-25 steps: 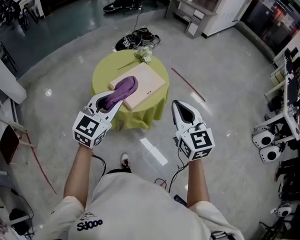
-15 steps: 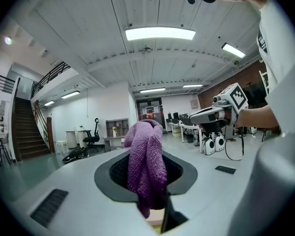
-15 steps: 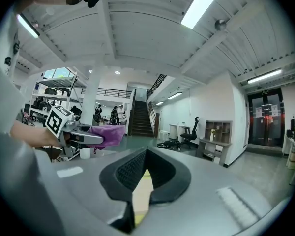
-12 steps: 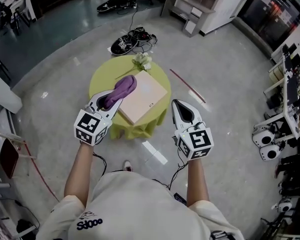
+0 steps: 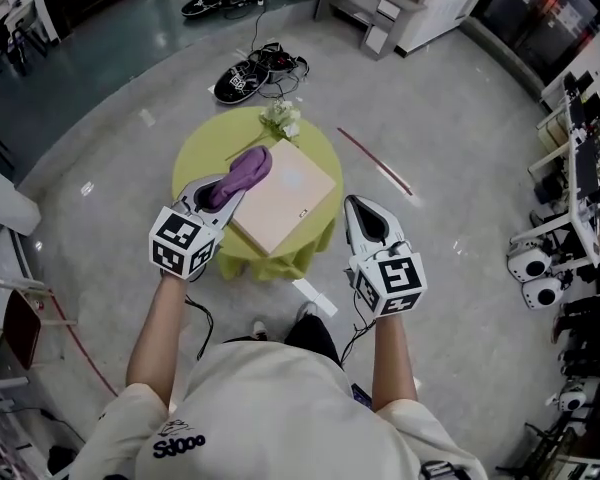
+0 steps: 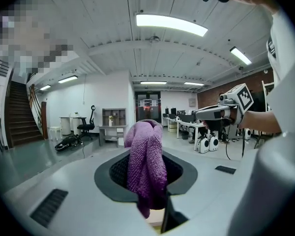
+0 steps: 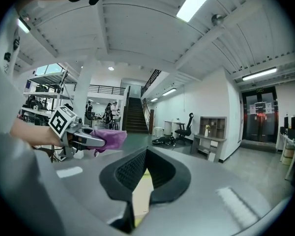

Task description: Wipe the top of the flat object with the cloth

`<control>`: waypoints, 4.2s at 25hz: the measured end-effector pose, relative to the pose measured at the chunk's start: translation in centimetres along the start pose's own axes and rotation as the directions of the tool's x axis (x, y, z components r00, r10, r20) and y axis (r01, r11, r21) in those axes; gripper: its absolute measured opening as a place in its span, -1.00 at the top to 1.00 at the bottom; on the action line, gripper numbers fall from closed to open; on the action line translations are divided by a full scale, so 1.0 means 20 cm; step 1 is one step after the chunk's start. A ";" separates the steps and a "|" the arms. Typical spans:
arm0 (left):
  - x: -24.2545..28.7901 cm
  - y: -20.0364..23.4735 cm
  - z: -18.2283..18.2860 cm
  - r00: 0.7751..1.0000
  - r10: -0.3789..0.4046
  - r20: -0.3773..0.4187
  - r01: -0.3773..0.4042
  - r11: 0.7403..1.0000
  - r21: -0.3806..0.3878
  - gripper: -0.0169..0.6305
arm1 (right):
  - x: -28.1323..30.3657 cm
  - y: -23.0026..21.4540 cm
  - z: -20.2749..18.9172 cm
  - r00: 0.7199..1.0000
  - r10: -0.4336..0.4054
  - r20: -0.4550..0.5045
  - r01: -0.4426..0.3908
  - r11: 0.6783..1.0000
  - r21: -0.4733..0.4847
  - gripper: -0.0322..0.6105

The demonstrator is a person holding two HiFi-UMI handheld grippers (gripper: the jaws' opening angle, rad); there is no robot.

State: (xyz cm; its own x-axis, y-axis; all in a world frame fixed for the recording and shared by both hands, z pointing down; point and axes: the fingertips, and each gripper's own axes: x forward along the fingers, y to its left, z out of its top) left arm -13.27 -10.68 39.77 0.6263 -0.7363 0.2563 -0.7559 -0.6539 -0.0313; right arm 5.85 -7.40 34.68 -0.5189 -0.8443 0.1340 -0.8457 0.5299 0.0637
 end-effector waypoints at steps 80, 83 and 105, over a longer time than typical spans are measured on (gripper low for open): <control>1.54 -0.43 -1.11 0.777 -0.352 -0.522 0.418 0.908 0.010 0.66 | 0.38 -0.68 -0.74 0.943 -0.113 -0.313 0.193 0.952 0.238 0.88; 1.52 -0.50 -1.11 0.763 -0.365 -0.532 0.464 0.884 0.058 0.66 | 0.32 -0.67 -0.74 0.941 -0.149 -0.302 0.232 0.937 0.261 0.88; 1.20 0.23 -1.18 0.826 -0.097 -0.555 0.106 0.994 -0.015 0.66 | 0.43 -0.46 -0.73 0.960 -0.089 -0.265 0.157 0.955 0.250 0.88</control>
State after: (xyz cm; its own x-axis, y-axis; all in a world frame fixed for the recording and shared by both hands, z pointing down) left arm -6.17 -27.30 68.58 0.4849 -0.4488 0.7506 -0.6877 -0.7259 0.0102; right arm 11.02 -18.46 49.66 -0.3903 -0.8364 0.3849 -0.9207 0.3534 -0.1657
